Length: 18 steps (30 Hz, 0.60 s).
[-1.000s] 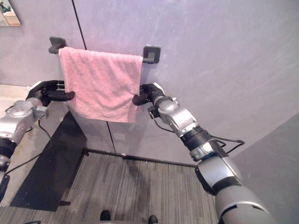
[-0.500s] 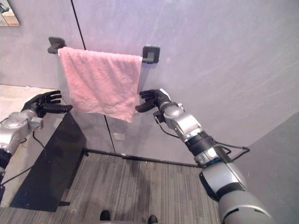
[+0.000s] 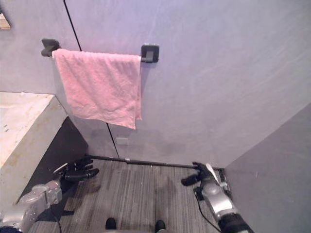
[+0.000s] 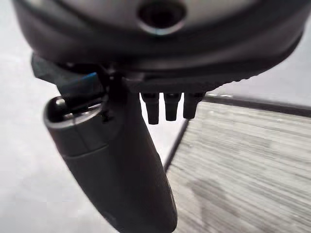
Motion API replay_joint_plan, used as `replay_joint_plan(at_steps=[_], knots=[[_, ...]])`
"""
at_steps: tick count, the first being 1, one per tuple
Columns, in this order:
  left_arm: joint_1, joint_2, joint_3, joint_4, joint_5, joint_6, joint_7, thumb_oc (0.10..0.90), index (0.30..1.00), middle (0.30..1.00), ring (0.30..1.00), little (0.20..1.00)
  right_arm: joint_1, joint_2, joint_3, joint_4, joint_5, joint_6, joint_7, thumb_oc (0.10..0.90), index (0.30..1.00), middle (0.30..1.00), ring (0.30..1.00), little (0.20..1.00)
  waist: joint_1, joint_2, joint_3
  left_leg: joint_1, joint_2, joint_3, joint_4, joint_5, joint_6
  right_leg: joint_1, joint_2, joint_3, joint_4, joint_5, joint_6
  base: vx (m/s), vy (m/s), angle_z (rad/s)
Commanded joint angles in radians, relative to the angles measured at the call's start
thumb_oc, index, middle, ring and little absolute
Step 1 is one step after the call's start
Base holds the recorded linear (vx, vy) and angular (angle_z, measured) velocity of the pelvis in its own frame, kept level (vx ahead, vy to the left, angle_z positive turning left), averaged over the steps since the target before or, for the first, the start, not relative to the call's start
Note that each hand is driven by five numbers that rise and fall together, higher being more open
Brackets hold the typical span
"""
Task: Organize the bathroom.
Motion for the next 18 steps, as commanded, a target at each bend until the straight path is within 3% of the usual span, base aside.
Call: replay_joint_plan(at_steps=[1,3,5,6,7,9,11,18], knots=[[-0.034,-0.023,-0.017,0.113,0.024,-0.09,0.027,0.8,0.9,0.9,0.9,0.9,-0.057,0.011,0.046,0.132,0.008,-0.058,-0.06,0.8,0.9,0.9,0.9,0.9,0.019,0.01,-0.063,0.058,0.066,0.05,0.003,-0.014,-0.02,-0.051,-0.045,0.032,-0.007,0.013,0.05,-0.08,0.004,0.06],[-0.017,-0.07,-0.043,0.254,-0.042,-0.092,0.007,0.8,0.9,0.9,0.9,0.9,-0.029,0.047,0.059,0.315,-0.002,-0.106,-0.052,0.8,0.9,0.9,0.9,0.9,0.025,0.012,-0.052,0.055,0.064,0.046,0.003,-0.012,-0.02,-0.05,-0.045,0.023,-0.007,0.017,0.05,-0.08,0.003,0.06],[-0.024,-0.103,-0.053,0.347,-0.023,-0.111,-0.012,0.8,0.9,0.9,0.9,0.9,-0.028,0.074,0.067,0.429,0.014,-0.17,-0.049,0.8,0.9,0.9,0.9,0.9,0.029,0.013,-0.047,0.052,0.062,0.04,0.003,-0.011,-0.018,-0.05,-0.045,0.019,-0.007,0.017,0.049,-0.06,-0.006,0.03],[-0.049,-0.136,-0.081,0.496,0.066,-0.111,-0.017,0.8,0.9,0.9,0.9,0.9,-0.045,0.116,0.076,0.583,-0.045,-0.229,-0.055,0.8,0.9,0.9,0.9,0.9,0.037,0.013,-0.041,0.051,0.059,0.032,0.003,-0.009,-0.015,-0.049,-0.046,0.013,-0.006,0.018,0.047,-0.05,-0.013,0.01],[-0.049,-0.136,-0.081,0.496,0.066,-0.111,-0.017,0.8,0.9,0.9,0.9,0.9,-0.045,0.116,0.076,0.583,-0.045,-0.229,-0.055,0.8,0.9,0.9,0.9,0.9,0.037,0.013,-0.041,0.051,0.059,0.032,0.003,-0.009,-0.015,-0.049,-0.046,0.013,-0.006,0.018,0.047,-0.05,-0.033,0.04],[-0.062,-0.17,-0.118,0.682,0.135,-0.114,-0.008,0.8,0.9,0.9,0.9,0.9,-0.046,0.139,0.122,0.696,-0.133,-0.209,-0.044,0.8,0.9,0.9,0.9,0.9,0.046,0.013,-0.037,0.052,0.058,0.02,0.003,-0.006,-0.014,-0.044,-0.047,0.003,0.004,0.011,0.046,-0.02,-0.046,0.1],[-0.067,-0.187,-0.125,0.847,0.185,-0.069,0.027,0.8,0.9,0.9,0.9,0.9,-0.026,0.155,0.138,0.76,-0.095,-0.205,-0.043,0.8,0.9,0.9,0.9,0.9,0.044,0.009,-0.033,0.058,0.063,0.012,0.003,0.003,-0.015,-0.041,-0.049,-0.002,0.031,-0.007,0.042,0.02,-0.082,0.11],[-0.054,-0.235,-0.118,0.982,0.188,-0.051,0.057,0.8,0.9,0.9,0.9,0.9,-0.044,0.181,0.144,0.782,-0.144,-0.263,-0.041,0.8,0.9,0.9,0.9,0.9,0.041,0.007,-0.022,0.031,0.084,-0.025,0.003,0.025,-0.022,-0.062,-0.029,-0.005,0.078,-0.043,0.022,-0.01,-0.084,0.03]])
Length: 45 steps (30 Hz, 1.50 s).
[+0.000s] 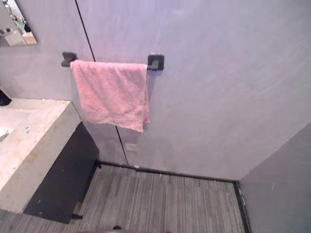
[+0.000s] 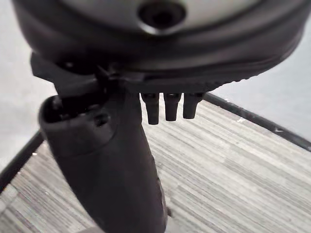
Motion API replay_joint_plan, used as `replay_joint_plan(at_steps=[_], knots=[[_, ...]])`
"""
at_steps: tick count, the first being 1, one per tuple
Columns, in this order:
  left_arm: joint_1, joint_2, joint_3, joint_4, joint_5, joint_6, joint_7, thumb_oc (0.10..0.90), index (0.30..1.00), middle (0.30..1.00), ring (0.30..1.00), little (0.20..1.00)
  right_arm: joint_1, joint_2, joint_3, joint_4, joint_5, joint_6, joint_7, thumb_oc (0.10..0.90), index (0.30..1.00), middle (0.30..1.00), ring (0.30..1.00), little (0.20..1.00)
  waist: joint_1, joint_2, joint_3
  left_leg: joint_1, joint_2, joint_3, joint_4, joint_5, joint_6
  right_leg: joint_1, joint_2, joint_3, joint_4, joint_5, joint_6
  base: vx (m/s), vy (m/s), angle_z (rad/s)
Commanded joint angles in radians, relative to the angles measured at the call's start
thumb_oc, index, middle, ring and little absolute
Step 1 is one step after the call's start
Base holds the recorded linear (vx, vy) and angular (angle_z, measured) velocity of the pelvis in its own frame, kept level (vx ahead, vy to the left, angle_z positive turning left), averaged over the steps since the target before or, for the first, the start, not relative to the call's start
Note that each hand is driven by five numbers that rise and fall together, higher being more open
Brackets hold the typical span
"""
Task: Organize the bathroom.
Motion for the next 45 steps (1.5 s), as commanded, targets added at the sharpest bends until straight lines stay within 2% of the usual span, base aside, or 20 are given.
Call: replay_joint_plan(at_steps=[1,5,6,7,9,10,14,15,20,24,26,29,30,33,37,39,40,41,43,45], knots=[[0.0,0.018,-0.022,0.076,0.061,0.028,0.019,0.8,0.9,0.9,0.9,0.9,-0.081,-0.01,0.017,0.03,-0.066,-0.033,-0.02,0.8,0.9,0.9,0.9,0.9,0.014,-0.037,0.059,0.043,0.067,0.004,0.002,0.021,-0.009,-0.066,-0.047,0.02,0.082,-0.024,0.028,-0.04,-0.181,0.05],[-0.003,0.013,-0.049,0.037,0.027,0.021,0.038,0.8,0.9,0.9,0.9,0.9,-0.119,-0.024,0.051,0.006,-0.127,-0.038,-0.004,0.8,0.9,0.9,0.9,0.9,0.028,-0.01,0.101,-0.034,0.106,0.007,0.002,0.117,-0.04,-0.082,-0.023,-0.024,0.102,-0.043,0.007,-0.08,-0.113,0.23],[-0.007,0.014,-0.049,0.037,0.039,0.018,0.033,0.8,0.9,0.9,0.9,0.9,-0.125,-0.024,0.056,0.005,-0.12,-0.034,-0.009,0.8,0.9,0.9,0.9,0.9,0.028,-0.007,0.106,-0.04,0.111,0.036,0.002,0.127,-0.045,-0.081,-0.022,-0.04,0.1,-0.044,0.006,-0.22,-0.123,0.38],[-0.022,0.019,-0.053,0.034,0.098,0.016,0.016,0.8,0.9,0.9,0.9,0.9,-0.142,-0.026,0.068,-0.001,-0.12,-0.019,-0.012,0.8,0.9,0.9,0.9,0.9,0.028,-0.001,0.119,-0.052,0.131,0.126,0.004,0.16,-0.064,-0.074,-0.02,-0.096,0.085,-0.044,0.005,-0.12,-0.102,0.56],[-0.027,0.022,-0.062,0.035,0.145,0.006,0.003,0.8,0.9,0.9,0.9,0.9,-0.154,-0.031,0.072,-0.005,-0.098,-0.004,-0.02,0.8,0.9,0.9,0.9,0.9,0.026,-0.012,0.131,-0.044,0.143,0.184,0.069,0.155,-0.085,-0.054,-0.031,-0.134,0.071,-0.046,0.007,-0.1,-0.088,0.97],[-0.021,0.022,-0.068,0.037,0.154,-0.012,-0.009,0.8,0.9,0.9,0.9,0.9,-0.172,-0.039,0.071,-0.009,-0.094,-0.003,-0.018,0.8,0.9,0.9,0.9,0.9,0.031,-0.035,0.137,-0.059,0.164,0.206,0.211,0.144,-0.091,-0.054,-0.043,-0.169,0.066,-0.032,-0.008,-0.09,-0.057,1.11],[-0.015,0.017,-0.045,0.039,0.136,-0.023,0.002,0.8,0.9,0.9,0.9,0.9,-0.186,-0.061,0.06,-0.028,-0.147,-0.009,0.006,0.8,0.9,0.9,0.9,0.9,0.023,-0.066,0.132,-0.012,0.174,0.227,0.427,0.116,-0.099,-0.098,-0.046,-0.201,0.08,-0.016,-0.032,-0.13,-0.045,0.76],[-0.033,0.026,-0.037,0.039,0.147,-0.026,-0.003,0.8,0.9,0.9,0.9,0.9,-0.185,-0.077,0.06,-0.03,-0.147,-0.021,0.017,0.8,0.9,0.9,0.9,0.9,0.017,-0.069,0.122,0.039,0.149,0.231,0.461,0.082,-0.096,-0.141,-0.038,-0.221,0.086,-0.012,-0.035,-0.19,-0.055,0.44],[-0.093,0.04,-0.063,0.026,0.129,-0.023,-0.014,0.8,0.9,0.9,0.9,0.9,-0.169,-0.113,0.01,-0.047,-0.105,-0.031,0.02,0.8,0.9,0.9,0.9,0.9,-0.031,-0.053,0.085,0.144,0.086,0.267,0.551,0.074,-0.123,-0.171,0.017,-0.255,0.044,0.011,-0.041,-0.2,-0.008,0.97],[-0.133,0.046,-0.086,-0.013,0.076,-0.02,0.006,0.8,0.9,0.9,0.9,0.9,-0.108,-0.118,-0.018,-0.047,-0.154,-0.052,0.029,0.8,0.9,0.9,0.9,0.9,-0.085,-0.014,0.069,0.239,0.002,0.34,0.328,-0.026,-0.087,-0.231,0.02,-0.285,0.029,0.091,0.008,-0.28,0.168,0.8],[-0.143,0.056,-0.092,-0.032,0.064,-0.018,0.022,0.8,0.9,0.9,0.9,0.9,-0.101,-0.111,-0.017,-0.055,-0.144,-0.057,0.023,0.8,0.9,0.9,0.9,0.9,-0.093,-0.018,0.085,0.243,-0.031,0.343,0.249,-0.128,-0.029,-0.282,-0.005,-0.282,0.052,0.142,0.044,-0.35,0.179,0.95],[-0.153,0.064,-0.093,-0.035,0.058,0.001,0.046,0.8,0.9,0.9,0.9,0.9,-0.103,-0.106,-0.017,-0.06,-0.133,-0.062,0.024,0.8,0.9,0.9,0.9,0.9,-0.097,-0.025,0.103,0.245,-0.065,0.329,0.196,-0.21,0.015,-0.323,-0.032,-0.274,0.061,0.195,0.082,-0.33,0.155,0.3],[-0.137,0.071,-0.077,-0.017,0.071,-0.021,0.046,0.8,0.9,0.9,0.9,0.9,-0.106,-0.092,-0.014,-0.052,-0.132,-0.069,0.02,0.8,0.9,0.9,0.9,0.9,-0.1,-0.031,0.118,0.256,-0.099,0.319,0.129,-0.266,0.058,-0.355,-0.054,-0.253,0.066,0.234,0.116,-0.29,0.138,0.14],[-0.121,0.08,-0.058,-0.007,0.07,-0.03,0.04,0.8,0.9,0.9,0.9,0.9,-0.095,-0.082,-0.013,-0.059,-0.109,-0.069,0.014,0.8,0.9,0.9,0.9,0.9,-0.101,-0.04,0.129,0.242,-0.124,0.31,0.104,-0.294,0.085,-0.353,-0.067,-0.235,0.049,0.264,0.14,-0.28,0.098,0.26],[-0.106,0.094,-0.054,-0.003,0.091,-0.038,0.027,0.8,0.9,0.9,0.9,0.9,-0.08,-0.084,-0.02,-0.068,-0.098,-0.068,-0.001,0.8,0.9,0.9,0.9,0.9,-0.105,-0.051,0.138,0.216,-0.148,0.3,0.103,-0.292,0.107,-0.345,-0.085,-0.189,0.009,0.28,0.162,-0.26,0.088,0.44],[-0.113,0.096,-0.066,-0.019,0.109,-0.032,0.025,0.8,0.9,0.9,0.9,0.9,-0.073,-0.089,-0.03,-0.083,-0.082,-0.066,-0.008,0.8,0.9,0.9,0.9,0.9,-0.117,-0.051,0.144,0.191,-0.147,0.278,0.117,-0.282,0.116,-0.343,-0.092,-0.101,0.023,0.266,0.162,-0.24,0.057,0.16],[-0.119,0.097,-0.088,-0.031,0.139,-0.025,0.019,0.8,0.9,0.9,0.9,0.9,-0.06,-0.085,-0.042,-0.087,-0.055,-0.067,-0.026,0.8,0.9,0.9,0.9,0.9,-0.134,-0.047,0.146,0.161,-0.145,0.234,0.126,-0.268,0.132,-0.35,-0.1,0.023,0.07,0.241,0.162,-0.28,0.007,0.84],[-0.126,0.098,-0.108,-0.044,0.166,-0.015,0.014,0.8,0.9,0.9,0.9,0.9,-0.049,-0.083,-0.06,-0.089,-0.025,-0.065,-0.038,0.8,0.9,0.9,0.9,0.9,-0.154,-0.044,0.145,0.128,-0.148,0.187,0.127,-0.238,0.145,-0.369,-0.102,0.177,0.146,0.212,0.135,-0.23,-0.016,1.16],[-0.152,0.113,-0.152,-0.067,0.209,0.032,-0.019,0.8,0.9,0.9,0.9,0.9,-0.021,-0.076,-0.087,-0.075,0.026,-0.053,-0.069,0.8,0.9,0.9,0.9,0.9,-0.207,-0.005,0.137,0.086,-0.151,0.086,0.146,-0.225,0.157,-0.363,-0.034,0.429,0.264,0.168,0.105,-0.09,0.035,1.4],[-0.165,0.115,-0.163,-0.068,0.205,0.048,-0.029,0.8,0.9,0.9,0.9,0.9,-0.016,-0.075,-0.094,-0.067,0.019,-0.049,-0.07,0.8,0.9,0.9,0.9,0.9,-0.219,0.01,0.134,0.078,-0.149,0.063,0.141,-0.211,0.155,-0.352,-0.02,0.454,0.303,0.15,0.095,-0.06,0.082,1.67]])
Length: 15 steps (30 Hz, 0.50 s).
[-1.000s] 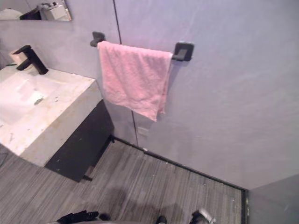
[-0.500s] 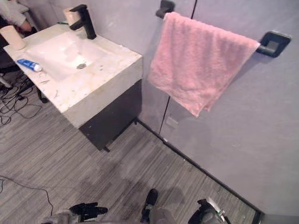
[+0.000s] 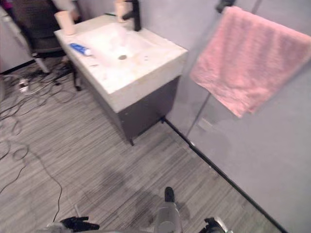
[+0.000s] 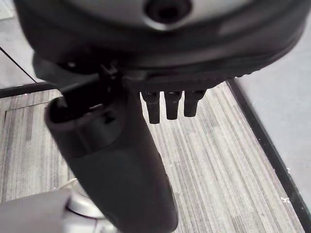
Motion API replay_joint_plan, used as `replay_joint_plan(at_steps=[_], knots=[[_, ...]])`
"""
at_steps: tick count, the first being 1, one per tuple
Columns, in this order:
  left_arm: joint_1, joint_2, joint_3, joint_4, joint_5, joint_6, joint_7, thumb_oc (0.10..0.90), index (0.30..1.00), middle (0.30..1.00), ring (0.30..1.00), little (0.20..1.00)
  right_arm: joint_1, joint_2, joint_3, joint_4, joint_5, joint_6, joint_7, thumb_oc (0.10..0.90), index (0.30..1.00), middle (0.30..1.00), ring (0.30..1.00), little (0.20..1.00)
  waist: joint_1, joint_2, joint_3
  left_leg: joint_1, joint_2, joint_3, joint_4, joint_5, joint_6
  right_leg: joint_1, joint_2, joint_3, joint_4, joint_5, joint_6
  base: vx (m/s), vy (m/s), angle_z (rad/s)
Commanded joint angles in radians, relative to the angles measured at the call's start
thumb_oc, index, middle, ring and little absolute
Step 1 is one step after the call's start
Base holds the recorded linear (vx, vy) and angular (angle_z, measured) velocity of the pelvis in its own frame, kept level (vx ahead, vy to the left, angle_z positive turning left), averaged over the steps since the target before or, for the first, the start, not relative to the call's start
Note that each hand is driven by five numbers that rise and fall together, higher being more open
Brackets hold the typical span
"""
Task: Organize the bathroom.
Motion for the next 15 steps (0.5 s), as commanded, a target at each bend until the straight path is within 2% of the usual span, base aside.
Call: replay_joint_plan(at_steps=[1,4,6,9,15], knots=[[-0.025,0.037,-0.036,-0.019,0.017,0.066,-0.026,0.8,0.9,0.9,0.9,0.9,-0.018,-0.017,-0.029,0.002,-0.002,0.004,-0.056,0.8,0.9,0.9,0.9,0.9,-0.05,0.031,-0.043,-0.081,-0.05,0.015,-0.001,0.048,0.087,0.012,0.128,0.057,-0.028,-0.078,0.043,-0.12,0.034,1.66],[-0.059,0.011,-0.033,-0.002,-0.009,0.095,0.027,0.8,0.9,0.9,0.9,0.9,-0.046,-0.005,-0.012,0.021,-0.021,0.0,-0.042,0.8,0.9,0.9,0.9,0.9,-0.04,0.015,-0.062,-0.115,-0.047,-0.003,-0.017,0.08,0.08,0.078,0.145,0.049,-0.126,-0.136,0.053,-0.14,-0.048,0.57],[-0.054,-0.012,-0.024,0.017,-0.046,0.088,0.076,0.8,0.9,0.9,0.9,0.9,-0.073,0.002,0.005,0.039,-0.069,-0.015,-0.016,0.8,0.9,0.9,0.9,0.9,-0.02,-0.001,-0.072,-0.134,-0.052,0.002,-0.024,0.09,0.079,0.093,0.146,0.018,-0.177,-0.137,0.053,-0.16,-0.124,-0.07],[-0.028,-0.017,-0.004,0.026,-0.06,0.052,0.094,0.8,0.9,0.9,0.9,0.9,-0.076,-0.001,0.018,0.032,-0.082,-0.048,-0.017,0.8,0.9,0.9,0.9,0.9,-0.009,-0.003,-0.062,-0.146,-0.047,-0.005,-0.034,0.103,0.078,0.071,0.163,0.0,-0.143,-0.16,0.047,-0.13,-0.085,-0.16],[0.002,-0.004,0.04,0.043,-0.088,0.011,0.078,0.8,0.9,0.9,0.9,0.9,-0.076,-0.003,0.021,0.036,-0.096,-0.062,-0.026,0.8,0.9,0.9,0.9,0.9,-0.01,-0.011,-0.068,-0.142,-0.042,-0.002,-0.046,0.114,0.075,0.067,0.191,-0.019,-0.151,-0.169,0.027,-0.09,-0.105,0.12]])
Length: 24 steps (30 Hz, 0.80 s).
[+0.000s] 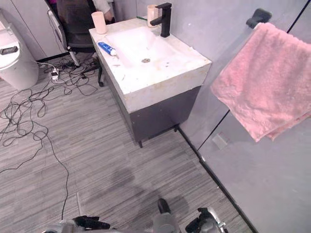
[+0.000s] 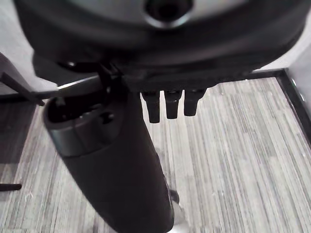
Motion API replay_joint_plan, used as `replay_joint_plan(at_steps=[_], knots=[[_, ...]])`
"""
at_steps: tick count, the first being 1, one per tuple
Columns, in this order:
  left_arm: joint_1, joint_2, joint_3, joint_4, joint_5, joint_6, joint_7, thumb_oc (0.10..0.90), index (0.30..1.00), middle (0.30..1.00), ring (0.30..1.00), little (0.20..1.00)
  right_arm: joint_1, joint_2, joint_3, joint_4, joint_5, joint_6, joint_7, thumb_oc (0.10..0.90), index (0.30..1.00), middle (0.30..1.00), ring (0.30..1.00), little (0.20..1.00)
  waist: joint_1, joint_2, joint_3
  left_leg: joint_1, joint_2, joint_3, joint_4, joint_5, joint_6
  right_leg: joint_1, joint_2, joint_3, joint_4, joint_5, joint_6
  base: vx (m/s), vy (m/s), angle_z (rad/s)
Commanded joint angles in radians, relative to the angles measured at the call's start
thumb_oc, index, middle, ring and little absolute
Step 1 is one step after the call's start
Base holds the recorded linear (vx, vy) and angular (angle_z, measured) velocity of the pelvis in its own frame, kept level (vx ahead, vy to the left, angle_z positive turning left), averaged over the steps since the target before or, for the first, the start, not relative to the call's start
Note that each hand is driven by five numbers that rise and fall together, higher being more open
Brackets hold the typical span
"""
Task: Organize the bathroom.
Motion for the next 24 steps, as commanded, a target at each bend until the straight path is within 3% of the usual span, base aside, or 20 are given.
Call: replay_joint_plan(at_steps=[1,6,8,10,12,13,14,16,19,20,21,22,24], knots=[[0.001,0.065,0.059,0.018,-0.029,-0.042,0.011,0.8,0.9,0.9,0.9,0.9,0.008,-0.036,0.009,0.009,-0.04,-0.002,-0.022,0.8,0.9,0.9,0.9,0.9,-0.019,0.001,-0.002,-0.061,-0.108,0.1,0.022,0.046,0.119,-0.041,0.085,0.029,0.08,0.003,-0.009,-0.06,-0.096,0.05],[0.001,0.051,0.072,0.013,-0.088,-0.082,0.029,0.8,0.9,0.9,0.9,0.9,0.001,-0.053,0.013,0.019,-0.053,0.01,-0.016,0.8,0.9,0.9,0.9,0.9,0.007,-0.036,0.006,-0.161,-0.067,-0.003,0.192,0.078,0.08,-0.022,0.09,0.039,0.093,-0.007,-0.037,-0.04,-0.029,0.35],[0.004,0.052,0.085,0.006,-0.085,-0.079,0.036,0.8,0.9,0.9,0.9,0.9,0.004,-0.061,0.019,0.011,-0.028,0.016,-0.025,0.8,0.9,0.9,0.9,0.9,0.005,-0.043,-0.001,-0.155,0.025,-0.012,0.14,0.157,0.044,-0.018,0.097,0.048,0.094,-0.017,-0.044,0.06,0.091,0.06],[-0.001,0.055,0.08,0.001,-0.066,-0.062,0.031,0.8,0.9,0.9,0.9,0.9,-0.001,-0.072,0.018,0.011,-0.001,0.023,-0.036,0.8,0.9,0.9,0.9,0.9,0.0,-0.032,-0.009,-0.142,0.093,-0.022,0.057,0.209,0.025,-0.019,0.098,0.062,0.095,-0.034,-0.041,0.13,0.2,0.07],[-0.005,0.057,0.074,-0.002,-0.074,-0.053,0.033,0.8,0.9,0.9,0.9,0.9,-0.006,-0.078,0.019,0.01,0.003,0.027,-0.042,0.8,0.9,0.9,0.9,0.9,-0.003,-0.02,-0.007,-0.133,0.121,-0.037,0.001,0.255,0.012,-0.017,0.102,0.069,0.098,-0.049,-0.041,0.12,0.318,0.35],[-0.009,0.054,0.062,0.002,-0.116,-0.051,0.041,0.8,0.9,0.9,0.9,0.9,-0.038,-0.084,0.052,0.015,0.013,0.037,-0.062,0.8,0.9,0.9,0.9,0.9,0.02,-0.008,0.012,-0.16,0.124,-0.114,0.012,0.266,0.002,-0.016,0.083,0.088,0.123,-0.083,-0.023,0.13,0.557,0.27],[0.004,0.056,0.063,0.002,-0.115,-0.066,0.03,0.8,0.9,0.9,0.9,0.9,-0.055,-0.085,0.055,0.016,-0.001,0.044,-0.064,0.8,0.9,0.9,0.9,0.9,0.027,-0.001,0.018,-0.159,0.121,-0.082,0.028,0.212,0.005,-0.033,0.053,0.077,0.153,-0.098,-0.008,0.1,0.606,0.17],[-0.011,0.053,0.045,-0.004,-0.091,-0.075,0.009,0.8,0.9,0.9,0.9,0.9,-0.075,-0.091,0.038,0.0,-0.022,0.044,-0.082,0.8,0.9,0.9,0.9,0.9,0.022,0.026,0.036,-0.152,0.096,-0.021,0.034,0.17,0.009,-0.058,0.004,0.06,0.171,-0.087,0.01,0.04,0.65,-0.25],[-0.011,0.058,0.022,-0.006,-0.075,-0.075,-0.005,0.8,0.9,0.9,0.9,0.9,-0.073,-0.095,0.021,-0.016,-0.024,0.034,-0.086,0.8,0.9,0.9,0.9,0.9,0.031,0.03,0.055,-0.166,0.045,0.009,0.086,0.123,0.031,-0.06,-0.056,0.042,0.189,-0.06,0.026,0.1,0.523,0.08],[0.001,0.065,0.016,-0.013,-0.085,-0.076,-0.008,0.8,0.9,0.9,0.9,0.9,-0.062,-0.099,0.007,-0.031,-0.066,0.029,-0.076,0.8,0.9,0.9,0.9,0.9,0.041,0.025,0.067,-0.171,0.012,0.014,0.118,0.092,0.046,-0.067,-0.1,0.035,0.214,-0.009,0.024,0.09,0.324,0.39],[0.002,0.066,0.016,-0.014,-0.086,-0.077,-0.008,0.8,0.9,0.9,0.9,0.9,-0.059,-0.099,0.006,-0.033,-0.07,0.027,-0.075,0.8,0.9,0.9,0.9,0.9,0.043,0.024,0.069,-0.171,0.008,0.017,0.123,0.087,0.049,-0.068,-0.107,0.034,0.217,-0.002,0.024,0.13,0.483,0.2],[0.015,0.08,0.021,-0.018,-0.064,-0.066,-0.016,0.8,0.9,0.9,0.9,0.9,-0.042,-0.093,0.0,-0.043,-0.105,0.012,-0.075,0.8,0.9,0.9,0.9,0.9,0.058,0.017,0.082,-0.165,-0.018,0.041,0.139,0.059,0.067,-0.083,-0.162,0.015,0.255,0.072,0.022,0.08,0.274,-0.14],[0.032,0.101,0.032,-0.019,-0.064,-0.055,-0.02,0.8,0.9,0.9,0.9,0.9,-0.033,-0.095,-0.002,-0.049,-0.112,-0.012,-0.066,0.8,0.9,0.9,0.9,0.9,0.069,0.009,0.094,-0.143,-0.019,0.075,0.136,0.045,0.078,-0.09,-0.189,-0.027,0.278,0.094,0.025,0.09,0.262,-0.42]])
